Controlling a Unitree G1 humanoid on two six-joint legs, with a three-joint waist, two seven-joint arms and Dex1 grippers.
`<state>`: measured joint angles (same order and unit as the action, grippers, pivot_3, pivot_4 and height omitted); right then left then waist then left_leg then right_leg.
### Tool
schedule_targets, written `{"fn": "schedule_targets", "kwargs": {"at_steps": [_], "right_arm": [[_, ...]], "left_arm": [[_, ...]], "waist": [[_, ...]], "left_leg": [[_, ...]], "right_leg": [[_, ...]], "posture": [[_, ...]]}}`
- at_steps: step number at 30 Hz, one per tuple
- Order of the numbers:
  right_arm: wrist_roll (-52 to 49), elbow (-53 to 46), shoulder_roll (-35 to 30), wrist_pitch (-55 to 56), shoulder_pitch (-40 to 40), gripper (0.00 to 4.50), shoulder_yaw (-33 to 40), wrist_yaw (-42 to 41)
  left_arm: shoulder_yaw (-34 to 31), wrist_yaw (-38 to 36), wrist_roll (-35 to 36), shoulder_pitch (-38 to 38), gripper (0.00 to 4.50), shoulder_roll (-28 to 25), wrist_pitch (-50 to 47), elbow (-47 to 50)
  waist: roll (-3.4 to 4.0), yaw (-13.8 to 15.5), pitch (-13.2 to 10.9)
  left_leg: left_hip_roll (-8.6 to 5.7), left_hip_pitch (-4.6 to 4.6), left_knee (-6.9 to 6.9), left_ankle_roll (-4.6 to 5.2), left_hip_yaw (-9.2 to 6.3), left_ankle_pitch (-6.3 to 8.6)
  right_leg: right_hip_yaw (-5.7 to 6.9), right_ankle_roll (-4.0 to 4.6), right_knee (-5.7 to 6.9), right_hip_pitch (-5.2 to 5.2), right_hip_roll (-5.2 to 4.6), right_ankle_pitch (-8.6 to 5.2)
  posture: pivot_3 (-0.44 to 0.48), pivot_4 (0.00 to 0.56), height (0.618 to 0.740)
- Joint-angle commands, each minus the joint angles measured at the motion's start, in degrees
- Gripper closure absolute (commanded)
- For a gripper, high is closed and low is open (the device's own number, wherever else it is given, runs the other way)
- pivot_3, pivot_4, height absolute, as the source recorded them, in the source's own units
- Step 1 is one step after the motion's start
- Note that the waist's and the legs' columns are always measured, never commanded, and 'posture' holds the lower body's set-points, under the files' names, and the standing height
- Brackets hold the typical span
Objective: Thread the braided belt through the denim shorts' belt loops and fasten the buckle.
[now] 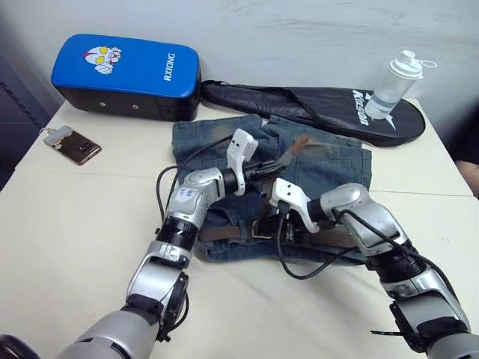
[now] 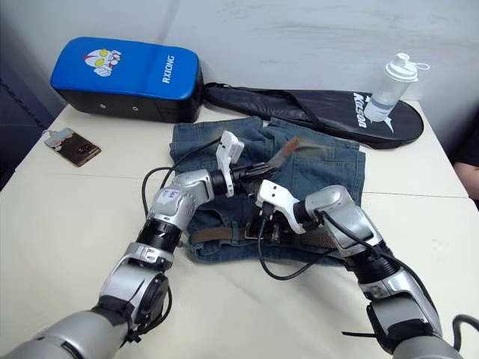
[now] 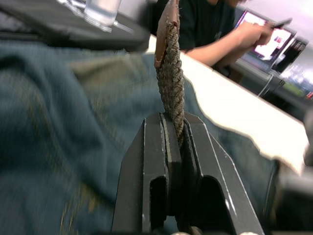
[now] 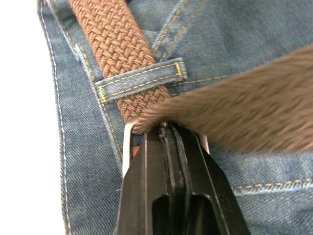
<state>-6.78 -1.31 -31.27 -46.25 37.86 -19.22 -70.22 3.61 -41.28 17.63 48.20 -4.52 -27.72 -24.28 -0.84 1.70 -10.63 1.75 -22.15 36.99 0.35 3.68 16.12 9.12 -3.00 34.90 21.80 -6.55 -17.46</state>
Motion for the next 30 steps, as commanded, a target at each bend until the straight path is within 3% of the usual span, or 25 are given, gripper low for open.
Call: {"fn": "schedule_targets", "kwargs": {"at_steps": [1,9,11,13,18,21,24,25,28,30], "right_arm": [[0.5,7.5,-3.4,-3.0,-1.1,4.46,2.2,3.1],[-5.4,7.8,-5.3,-6.7,2.7,4.46,11.3,6.7],[-7.1,6.6,-6.0,-7.8,2.9,4.46,12.6,6.4],[-8.8,5.2,-6.8,-9.2,2.9,4.46,13.5,6.2],[-13.5,0.5,-8.5,-12.7,1.6,4.46,13.9,4.8],[-14.8,0.2,-8.4,-13.6,1.5,3.63,14.5,6.2],[-14.2,1.9,-9.4,-8.1,2.7,2.22,16.0,6.9],[-12.0,2.7,-10.2,-1.0,3.1,1.59,15.9,6.9],[-6.6,5.2,-12.5,15.8,4.1,0.29,14.9,7.1],[-4.7,6.9,-13.1,21.9,5.3,0.29,14.7,7.4]], "left_arm": [[1.2,1.9,-0.8,-0.9,4.50,-0.5,-1.3,7.6],[2.6,2.9,-1.7,-2.5,4.50,-1.1,-1.3,10.9],[2.7,2.8,-1.7,-2.8,4.50,-1.3,-1.2,11.2],[2.6,2.7,-1.8,-3.0,4.50,-1.5,-1.2,11.3],[2.1,2.8,-1.6,-2.7,4.50,-1.6,-0.6,10.1],[2.1,2.8,-1.8,-2.5,4.50,-1.5,-0.3,9.8],[2.8,1.9,-2.4,-2.5,4.50,-2.0,0.7,10.3],[3.9,0.9,-3.2,-2.7,4.50,-2.8,1.7,10.8],[6.5,-1.0,-5.5,-3.2,4.50,-4.9,4.4,11.5],[7.5,-1.6,-6.6,-3.3,4.50,-5.8,5.8,11.5]], "waist": [[0.02,0.1,0.0],[0.62,0.2,-0.5],[0.73,0.2,-0.6],[0.72,0.3,-0.7],[0.70,0.0,-0.9],[0.69,-0.1,-0.9],[0.69,-0.2,-0.9],[0.69,-0.2,-0.9],[0.68,-0.2,-0.9],[0.65,-0.2,-1.0]], "left_leg": [[-0.05,-0.07,0.06,0.30,0.00,0.15],[-0.19,-0.40,0.13,0.62,0.06,0.17],[-0.22,-0.50,0.13,0.73,0.06,0.11],[-0.28,-1.19,0.21,0.54,0.16,-0.19],[-0.24,-1.24,0.03,0.64,0.54,-0.42],[-0.23,-1.20,0.04,0.65,0.66,-0.41],[-0.24,-1.16,0.11,0.68,0.72,-0.42],[-0.27,-1.16,0.13,0.70,0.76,-0.43],[-0.32,-1.13,0.15,0.71,0.84,-0.43],[-0.33,-1.12,0.13,0.71,0.93,-0.43]], "right_leg": [[-0.01,-0.12,-0.13,-0.02,-0.05,0.07],[-0.03,-0.61,-0.87,-0.07,-0.13,0.65],[-0.03,-0.64,-0.90,0.01,-0.14,0.67],[-0.04,-0.68,-0.73,0.68,-0.11,0.70],[0.09,-0.69,-0.75,0.82,0.16,0.71],[0.11,-0.71,-0.75,0.83,0.18,0.72],[0.04,-0.77,-0.62,0.84,0.14,0.75],[0.00,-0.78,-0.53,0.88,0.09,0.76],[-0.06,-0.80,-0.48,0.96,0.06,0.77],[-0.13,-0.80,-0.46,1.02,0.08,0.77]], "posture": [[0.000,0.150,0.740],[0.000,0.150,0.740],[0.000,0.150,0.740],[0.000,0.150,0.740],[0.000,0.150,0.740],[0.000,0.150,0.740],[0.000,0.150,0.740],[0.000,0.150,0.740],[0.000,0.150,0.740],[0.000,0.150,0.740]]}}
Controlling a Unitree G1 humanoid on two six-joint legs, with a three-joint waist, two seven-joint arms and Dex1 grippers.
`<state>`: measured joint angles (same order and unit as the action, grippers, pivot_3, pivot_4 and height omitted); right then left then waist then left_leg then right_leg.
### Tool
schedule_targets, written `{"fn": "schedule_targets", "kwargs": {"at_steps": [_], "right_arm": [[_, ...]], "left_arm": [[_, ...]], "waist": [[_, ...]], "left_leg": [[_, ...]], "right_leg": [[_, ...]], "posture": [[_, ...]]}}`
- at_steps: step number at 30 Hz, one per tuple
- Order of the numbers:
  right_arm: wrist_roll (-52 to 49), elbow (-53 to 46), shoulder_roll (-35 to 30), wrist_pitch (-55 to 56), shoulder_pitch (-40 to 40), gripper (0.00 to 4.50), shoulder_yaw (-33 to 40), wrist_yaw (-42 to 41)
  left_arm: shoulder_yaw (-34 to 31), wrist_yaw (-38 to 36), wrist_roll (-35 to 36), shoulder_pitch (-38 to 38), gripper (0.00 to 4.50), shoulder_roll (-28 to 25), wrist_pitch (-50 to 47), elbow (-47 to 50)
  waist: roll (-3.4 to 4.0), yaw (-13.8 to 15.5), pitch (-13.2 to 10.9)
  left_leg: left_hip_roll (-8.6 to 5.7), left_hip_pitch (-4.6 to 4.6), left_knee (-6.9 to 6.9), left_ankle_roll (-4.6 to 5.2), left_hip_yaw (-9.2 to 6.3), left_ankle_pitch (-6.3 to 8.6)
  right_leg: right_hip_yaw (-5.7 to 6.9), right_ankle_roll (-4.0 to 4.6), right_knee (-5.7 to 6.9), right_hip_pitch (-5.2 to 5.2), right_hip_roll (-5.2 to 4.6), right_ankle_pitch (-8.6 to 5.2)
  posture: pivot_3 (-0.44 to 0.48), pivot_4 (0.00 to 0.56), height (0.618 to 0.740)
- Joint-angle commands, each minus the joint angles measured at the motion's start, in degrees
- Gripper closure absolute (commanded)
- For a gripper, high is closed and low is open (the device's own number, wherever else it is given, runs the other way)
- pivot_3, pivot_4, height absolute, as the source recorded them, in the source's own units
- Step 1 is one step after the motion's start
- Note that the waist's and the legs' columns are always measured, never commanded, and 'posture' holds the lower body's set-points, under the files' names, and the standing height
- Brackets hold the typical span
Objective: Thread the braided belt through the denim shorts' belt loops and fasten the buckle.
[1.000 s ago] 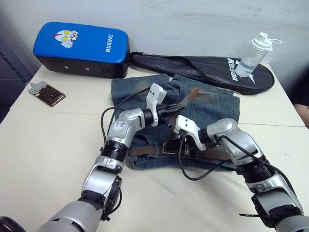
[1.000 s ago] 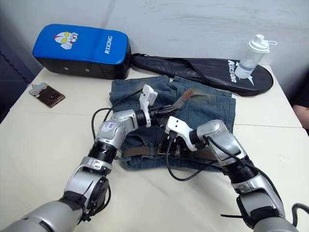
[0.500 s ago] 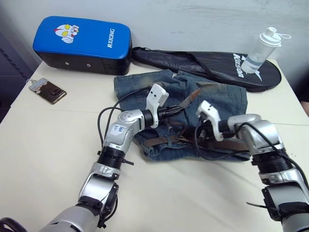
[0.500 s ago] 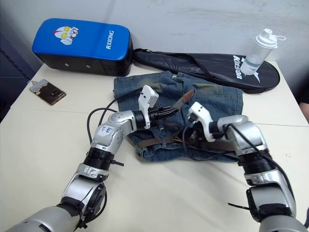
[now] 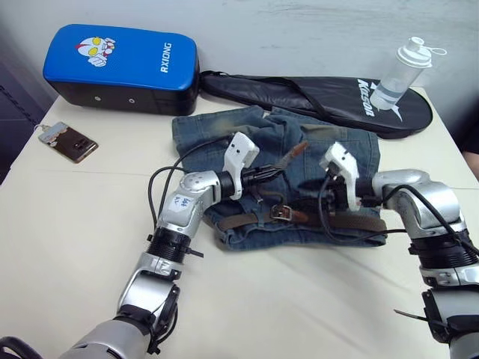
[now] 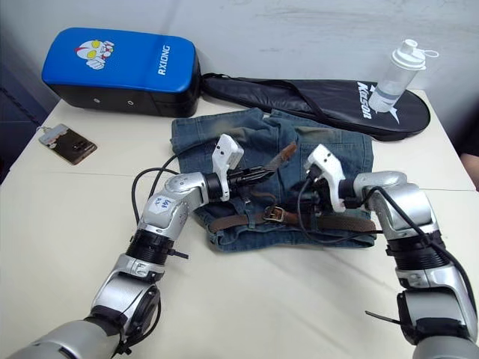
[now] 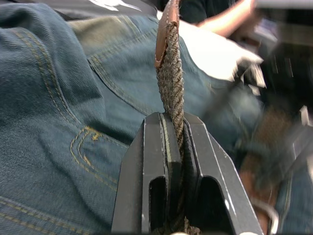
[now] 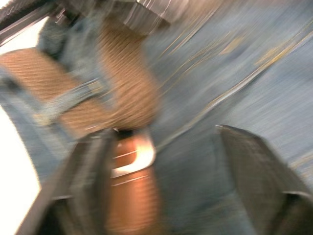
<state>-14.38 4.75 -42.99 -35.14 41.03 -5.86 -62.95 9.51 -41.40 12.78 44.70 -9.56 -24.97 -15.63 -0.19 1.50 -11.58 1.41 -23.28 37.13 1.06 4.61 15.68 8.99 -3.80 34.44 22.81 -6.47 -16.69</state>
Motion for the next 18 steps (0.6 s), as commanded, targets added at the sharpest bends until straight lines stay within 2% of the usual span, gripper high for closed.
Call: {"fn": "schedule_targets", "kwargs": {"at_steps": [1,5,10,13,14,18], "right_arm": [[4.9,1.9,-1.5,15.4,3.0,0.29,0.7,1.0],[8.1,5.0,-0.4,24.8,5.2,0.29,0.0,2.6],[10.5,6.8,0.2,30.1,6.0,0.29,-2.2,1.0],[9.8,6.7,0.1,30.1,5.9,1.00,-2.2,-0.7],[9.7,6.5,0.0,30.2,5.8,1.62,-2.2,-1.4],[8.5,5.3,-0.3,29.1,5.1,3.46,-1.9,-4.1]], "left_arm": [[1.9,-1.7,-2.0,0.3,4.50,-1.1,3.6,2.8],[2.3,-2.3,-2.6,0.7,4.50,-1.3,4.9,2.0],[3.1,-2.3,-3.9,1.4,4.50,-1.0,6.7,0.7],[3.0,-2.2,-4.5,1.5,4.50,-1.0,7.2,0.2],[2.9,-2.0,-4.7,1.6,4.50,-1.0,7.4,0.0],[2.7,-1.4,-5.8,2.0,4.50,-1.3,8.7,-0.9]], "waist": [[-0.01,0.0,0.0],[-0.04,0.0,0.0],[-0.03,-0.1,0.0],[-0.03,-0.1,-0.1],[-0.03,0.0,-0.1],[-0.03,-0.1,-0.1]], "left_leg": [[0.01,0.00,-0.01,0.00,0.01,0.00],[0.05,0.01,-0.01,0.03,0.08,-0.02],[0.07,0.01,0.04,0.07,0.57,-0.06],[0.08,0.02,0.09,0.09,0.60,-0.06],[0.08,0.02,0.11,0.10,0.59,-0.07],[0.06,0.02,0.18,0.11,0.58,-0.08]], "right_leg": [[-0.01,-0.01,0.11,0.00,0.00,0.00],[-0.04,-0.01,0.09,0.00,0.02,0.01],[-0.06,-0.01,0.13,0.00,0.14,0.01],[-0.08,-0.01,0.21,0.00,0.12,0.01],[-0.07,-0.01,0.25,0.00,0.11,0.01],[-0.09,-0.01,0.32,0.00,0.06,0.01]], "posture": [[0.000,0.150,0.740],[0.000,0.150,0.740],[0.000,0.150,0.740],[0.000,0.150,0.740],[0.000,0.150,0.740],[0.000,0.150,0.740]]}}
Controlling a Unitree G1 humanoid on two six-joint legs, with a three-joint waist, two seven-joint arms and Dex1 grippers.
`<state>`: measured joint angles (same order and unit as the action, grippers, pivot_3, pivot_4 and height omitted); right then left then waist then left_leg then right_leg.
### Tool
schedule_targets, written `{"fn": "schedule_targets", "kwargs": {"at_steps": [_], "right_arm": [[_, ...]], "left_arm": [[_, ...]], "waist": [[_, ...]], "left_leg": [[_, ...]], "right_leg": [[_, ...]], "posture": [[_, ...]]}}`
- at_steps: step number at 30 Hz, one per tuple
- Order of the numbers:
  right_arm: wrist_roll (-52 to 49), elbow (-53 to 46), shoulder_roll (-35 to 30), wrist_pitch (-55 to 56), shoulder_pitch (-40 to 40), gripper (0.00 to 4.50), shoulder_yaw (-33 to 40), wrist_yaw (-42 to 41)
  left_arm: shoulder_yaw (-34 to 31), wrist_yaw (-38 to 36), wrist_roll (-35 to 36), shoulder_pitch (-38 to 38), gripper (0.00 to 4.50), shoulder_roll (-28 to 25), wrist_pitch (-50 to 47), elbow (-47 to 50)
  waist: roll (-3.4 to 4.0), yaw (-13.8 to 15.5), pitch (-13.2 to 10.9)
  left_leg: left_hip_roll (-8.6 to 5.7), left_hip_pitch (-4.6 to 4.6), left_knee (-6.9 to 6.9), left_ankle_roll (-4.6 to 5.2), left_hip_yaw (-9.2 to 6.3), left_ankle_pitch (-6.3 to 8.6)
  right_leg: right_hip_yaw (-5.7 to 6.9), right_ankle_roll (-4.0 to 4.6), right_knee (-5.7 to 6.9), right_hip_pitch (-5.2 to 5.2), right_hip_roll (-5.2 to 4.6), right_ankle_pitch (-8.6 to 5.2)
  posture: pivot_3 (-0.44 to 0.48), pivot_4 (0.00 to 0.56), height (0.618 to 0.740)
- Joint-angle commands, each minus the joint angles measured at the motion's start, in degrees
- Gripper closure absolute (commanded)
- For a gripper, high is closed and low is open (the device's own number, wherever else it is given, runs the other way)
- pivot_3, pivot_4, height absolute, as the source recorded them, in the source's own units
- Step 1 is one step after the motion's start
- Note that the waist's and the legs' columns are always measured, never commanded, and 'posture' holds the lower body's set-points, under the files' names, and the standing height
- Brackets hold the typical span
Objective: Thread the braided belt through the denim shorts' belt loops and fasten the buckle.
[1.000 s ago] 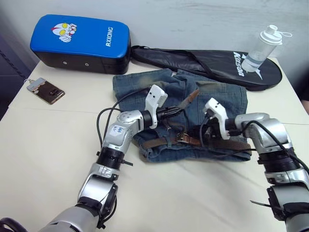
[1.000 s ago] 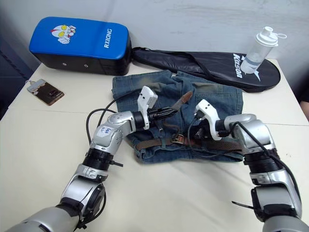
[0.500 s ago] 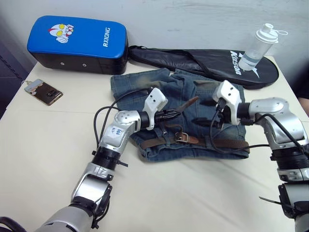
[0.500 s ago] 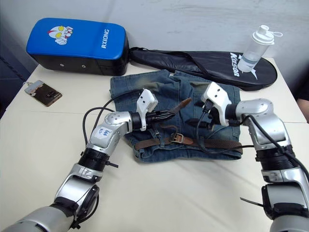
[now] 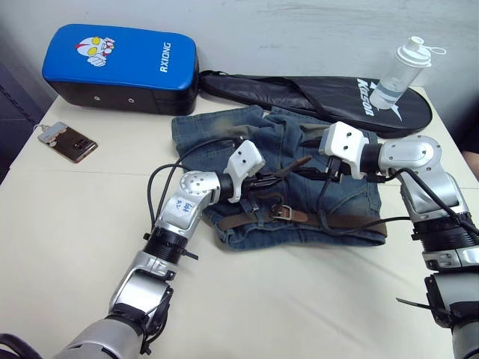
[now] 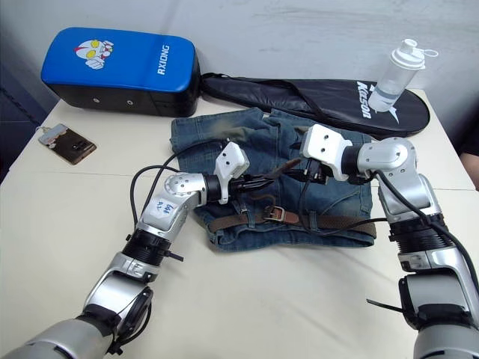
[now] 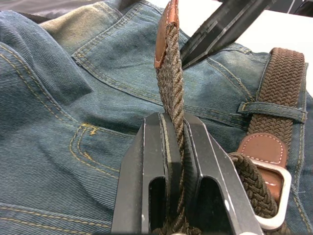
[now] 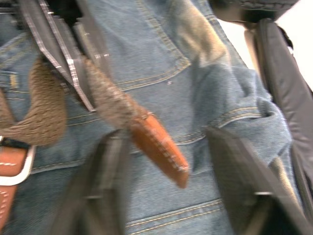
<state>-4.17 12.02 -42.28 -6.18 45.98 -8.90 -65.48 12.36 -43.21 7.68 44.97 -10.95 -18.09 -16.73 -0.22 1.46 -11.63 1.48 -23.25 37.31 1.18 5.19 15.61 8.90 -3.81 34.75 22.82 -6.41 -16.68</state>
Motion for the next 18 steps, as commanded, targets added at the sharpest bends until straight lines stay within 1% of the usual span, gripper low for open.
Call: {"fn": "schedule_targets", "kwargs": {"at_steps": [1,2,5,7,8,9,10,11,17,18], "right_arm": [[-1.7,-2.2,-0.9,0.0,0.1,3.92,1.3,-1.9],[-1.6,-2.5,-1.1,-0.2,0.0,4.45,1.2,-2.4],[-1.5,-3.1,-1.4,-0.5,-0.2,4.49,1.1,-3.0],[-1.9,-4.0,-1.3,-1.2,-0.3,4.50,1.3,-3.2],[-2.2,-4.5,-1.3,-1.6,-0.3,4.50,1.4,-3.4],[-2.3,-4.8,-1.3,-1.9,-0.4,4.50,1.5,-3.5],[-2.4,-5.2,-1.3,-2.3,-0.5,4.50,1.6,-3.5],[-2.4,-5.5,-1.4,-2.5,-0.6,4.50,1.6,-3.5],[-2.7,-6.1,-1.6,-3.3,-1.2,4.50,1.8,-3.4],[-2.6,-6.0,-1.7,-3.2,-1.4,4.50,1.9,-3.4]], "left_arm": [[-0.2,0.5,-0.9,1.8,4.50,0.1,2.0,0.1],[-0.2,0.7,-1.3,2.1,4.50,0.1,2.5,-0.4],[-0.4,1.8,-2.5,3.2,4.50,0.2,4.2,-1.9],[-0.3,1.4,-2.5,4.1,3.64,0.6,6.1,-2.3],[0.2,1.5,-3.2,4.5,3.49,0.7,7.4,-2.5],[0.5,1.6,-3.8,4.8,3.11,0.8,8.4,-2.9],[1.1,1.3,-4.4,5.3,2.55,1.0,9.0,-3.3],[1.5,1.0,-4.8,5.6,2.30,1.3,9.3,-3.7],[2.3,1.3,-5.9,6.6,2.30,2.2,11.1,-5.2],[2.3,1.1,-6.0,6.6,2.55,2.1,11.4,-5.3]], "waist": [[0.00,0.0,0.0],[0.00,0.0,0.0],[0.00,0.0,0.0],[0.00,0.0,0.0],[0.00,0.0,0.0],[0.00,0.0,0.0],[0.00,0.0,0.0],[0.00,0.0,0.0],[0.00,0.0,0.0],[0.00,0.0,0.0]], "left_leg": [[0.00,0.00,0.01,0.00,0.00,0.00],[0.01,0.02,0.02,0.00,0.00,0.00],[0.02,0.05,0.04,0.00,0.00,0.00],[0.02,0.05,0.07,0.00,0.00,0.00],[0.01,0.05,0.09,0.01,0.00,-0.01],[0.02,0.05,0.11,0.01,0.00,-0.01],[0.01,0.05,0.12,0.01,0.00,-0.01],[0.01,0.05,0.13,0.01,0.00,-0.01],[0.00,0.06,0.16,0.01,0.01,-0.01],[0.00,0.06,0.17,0.02,0.01,-0.01]], "right_leg": [[0.00,0.00,0.02,0.00,0.00,0.00],[-0.01,0.00,0.03,0.00,-0.03,0.00],[-0.01,0.00,0.11,0.00,-0.03,0.00],[-0.03,0.00,0.13,0.00,-0.05,0.00],[-0.04,0.00,0.16,0.00,-0.05,0.00],[-0.04,0.00,0.17,0.00,-0.05,0.00],[-0.04,0.00,0.19,0.00,-0.05,0.00],[-0.04,0.00,0.19,0.00,-0.05,0.00],[-0.04,0.00,0.23,0.00,-0.03,0.00],[-0.04,0.00,0.24,0.00,-0.03,0.00]], "posture": [[0.000,0.150,0.740],[0.000,0.150,0.740],[0.000,0.150,0.740],[0.000,0.150,0.740],[0.000,0.150,0.740],[0.000,0.150,0.740],[0.000,0.150,0.740],[0.000,0.150,0.740],[0.000,0.150,0.740],[0.000,0.150,0.740]]}}
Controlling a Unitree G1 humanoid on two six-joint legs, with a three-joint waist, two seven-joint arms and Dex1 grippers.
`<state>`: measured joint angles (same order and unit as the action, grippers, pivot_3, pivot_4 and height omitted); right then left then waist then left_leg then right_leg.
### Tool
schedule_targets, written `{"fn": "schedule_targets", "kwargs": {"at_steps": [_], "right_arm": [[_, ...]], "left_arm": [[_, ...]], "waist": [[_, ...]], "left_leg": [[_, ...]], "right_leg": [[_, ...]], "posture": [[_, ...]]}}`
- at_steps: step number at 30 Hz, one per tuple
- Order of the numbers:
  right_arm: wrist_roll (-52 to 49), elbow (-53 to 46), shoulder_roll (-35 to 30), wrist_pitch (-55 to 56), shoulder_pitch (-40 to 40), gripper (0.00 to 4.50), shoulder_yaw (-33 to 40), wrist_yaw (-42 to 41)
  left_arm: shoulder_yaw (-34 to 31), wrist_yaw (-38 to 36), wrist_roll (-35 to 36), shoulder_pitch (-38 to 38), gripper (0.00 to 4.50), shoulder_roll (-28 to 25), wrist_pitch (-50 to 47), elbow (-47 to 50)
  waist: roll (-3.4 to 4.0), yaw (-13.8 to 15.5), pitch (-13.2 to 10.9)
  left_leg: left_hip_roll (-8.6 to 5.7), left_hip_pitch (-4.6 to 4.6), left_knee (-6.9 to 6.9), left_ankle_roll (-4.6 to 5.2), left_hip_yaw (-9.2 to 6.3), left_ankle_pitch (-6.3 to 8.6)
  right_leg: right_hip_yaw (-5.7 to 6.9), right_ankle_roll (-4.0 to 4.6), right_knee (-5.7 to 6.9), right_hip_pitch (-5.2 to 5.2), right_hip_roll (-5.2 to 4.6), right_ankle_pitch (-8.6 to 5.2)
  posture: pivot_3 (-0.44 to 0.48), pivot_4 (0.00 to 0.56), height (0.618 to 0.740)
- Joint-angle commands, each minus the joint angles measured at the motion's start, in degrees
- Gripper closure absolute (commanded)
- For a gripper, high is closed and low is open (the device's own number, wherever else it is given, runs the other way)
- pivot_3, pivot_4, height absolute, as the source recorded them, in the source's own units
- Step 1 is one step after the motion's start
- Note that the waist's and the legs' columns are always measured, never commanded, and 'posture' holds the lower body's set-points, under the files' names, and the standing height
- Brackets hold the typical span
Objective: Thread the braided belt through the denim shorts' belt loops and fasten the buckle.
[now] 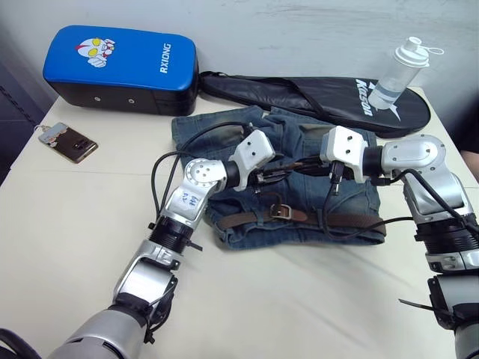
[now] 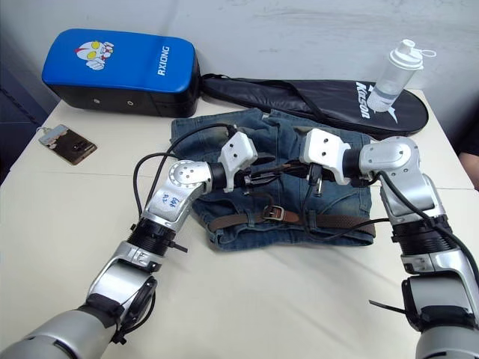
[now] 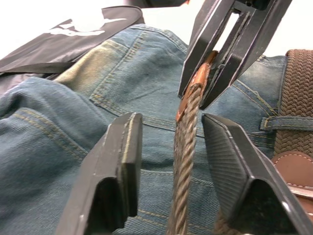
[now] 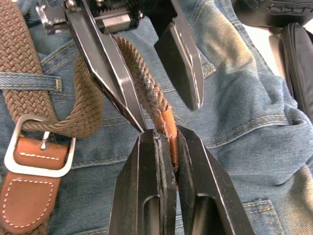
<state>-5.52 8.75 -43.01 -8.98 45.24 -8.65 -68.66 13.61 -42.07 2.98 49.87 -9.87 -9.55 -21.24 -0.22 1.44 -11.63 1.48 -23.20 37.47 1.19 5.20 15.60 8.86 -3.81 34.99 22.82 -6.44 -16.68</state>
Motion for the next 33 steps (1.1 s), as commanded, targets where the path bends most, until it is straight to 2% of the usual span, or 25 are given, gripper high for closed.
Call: {"fn": "schedule_targets", "kwargs": {"at_steps": [1,2,5,6,15,17,19,20,21,24,27,33], "right_arm": [[-1.2,-2.6,-1.0,-0.4,-0.7,4.50,1.7,-0.2],[-1.2,-2.5,-1.1,-0.4,-0.8,4.50,1.7,-0.2],[-1.0,-2.2,-1.2,-0.2,-1.0,4.50,1.7,-0.2],[-0.9,-2.1,-1.2,-0.1,-1.0,4.50,1.7,-0.2],[-0.4,-1.3,-0.9,1.0,-1.0,4.50,1.4,0.2],[-2.1,-1.8,-0.2,-1.5,-1.3,4.50,2.2,0.3],[-3.2,-3.2,-1.1,-3.8,-2.5,3.54,2.5,-0.8],[-3.8,-4.3,-1.8,-5.0,-3.4,3.36,2.5,-1.5],[-4.3,-5.0,-2.3,-5.9,-3.9,2.83,2.5,-1.8],[-5.3,-9.9,-3.5,-7.1,-9.1,1.32,2.3,-2.3],[-3.6,-13.1,-3.4,-5.1,-15.4,0.03,1.7,0.4],[-0.9,-15.9,-0.2,-2.7,-20.7,0.03,0.1,6.2]], "left_arm": [[1.1,-0.3,-1.3,1.6,2.83,0.8,3.2,-0.7],[1.1,-0.6,-1.4,1.6,2.96,0.7,3.4,-0.7],[1.4,-1.3,-2.2,1.7,4.16,-0.1,5.0,-1.0],[1.6,-1.5,-2.6,1.8,4.38,-0.3,5.6,-1.2],[2.5,-3.3,-3.8,3.0,4.38,-0.8,10.2,-3.3],[2.5,-3.7,-3.9,3.1,4.38,-0.8,10.7,-3.8],[2.6,-3.5,-4.3,3.1,4.50,-1.1,11.2,-4.5],[2.6,-3.3,-4.9,3.2,4.50,-1.6,11.7,-5.2],[2.5,-3.2,-5.3,3.2,4.50,-1.9,12.0,-5.7],[6.0,-1.3,-12.3,3.9,4.50,-5.4,18.8,-9.0],[6.1,-1.2,-13.2,4.5,4.50,-6.0,21.2,-11.7],[6.0,-1.7,-13.7,5.4,4.50,-5.4,23.7,-14.5]], "waist": [[0.00,0.0,0.0],[0.00,0.0,0.0],[0.00,0.0,0.0],[0.00,-0.1,0.0],[0.00,-0.1,0.0],[0.00,-0.1,0.0],[0.00,-0.1,0.0],[0.00,-0.1,0.0],[0.00,0.0,0.0],[0.00,0.0,0.0],[0.00,0.0,0.0],[-0.03,-0.1,0.0]], "left_leg": [[0.00,0.00,0.03,0.00,0.00,0.00],[0.00,0.00,0.06,0.00,0.00,0.00],[0.02,0.00,0.24,0.03,-0.02,0.01],[0.02,0.00,0.29,0.04,-0.03,0.02],[0.04,0.06,0.49,0.12,-0.10,0.07],[0.03,0.07,0.50,0.14,-0.11,0.08],[0.03,0.07,0.52,0.15,-0.10,0.08],[0.03,0.07,0.52,0.15,-0.10,0.08],[0.04,0.07,0.52,0.15,-0.09,0.08],[0.04,0.06,0.52,0.18,-0.07,0.10],[0.04,0.05,0.52,0.26,0.01,0.15],[-0.04,-0.03,0.59,0.31,0.36,0.18]], "right_leg": [[0.00,0.00,0.03,0.00,0.00,0.00],[0.00,0.00,0.05,0.00,0.00,0.00],[-0.04,0.00,0.21,0.00,-0.02,0.00],[-0.06,0.00,0.27,0.00,-0.03,0.00],[-0.23,0.01,0.52,0.03,-0.10,0.00],[-0.29,0.01,0.55,0.07,-0.11,0.00],[-0.32,0.01,0.58,0.10,-0.10,0.00],[-0.34,0.01,0.59,0.11,-0.10,0.00],[-0.34,0.01,0.59,0.12,-0.10,0.00],[-0.36,0.01,0.59,0.16,-0.10,0.00],[-0.46,0.01,0.60,0.23,-0.10,0.00],[-0.88,-0.06,0.68,0.62,-0.10,0.04]], "posture": [[0.000,0.150,0.740],[0.000,0.150,0.740],[0.000,0.150,0.740],[0.000,0.150,0.740],[0.000,0.150,0.740],[0.000,0.150,0.740],[0.000,0.150,0.740],[0.000,0.150,0.740],[0.000,0.150,0.740],[0.000,0.150,0.740],[0.000,0.150,0.740],[0.000,0.150,0.740]]}}
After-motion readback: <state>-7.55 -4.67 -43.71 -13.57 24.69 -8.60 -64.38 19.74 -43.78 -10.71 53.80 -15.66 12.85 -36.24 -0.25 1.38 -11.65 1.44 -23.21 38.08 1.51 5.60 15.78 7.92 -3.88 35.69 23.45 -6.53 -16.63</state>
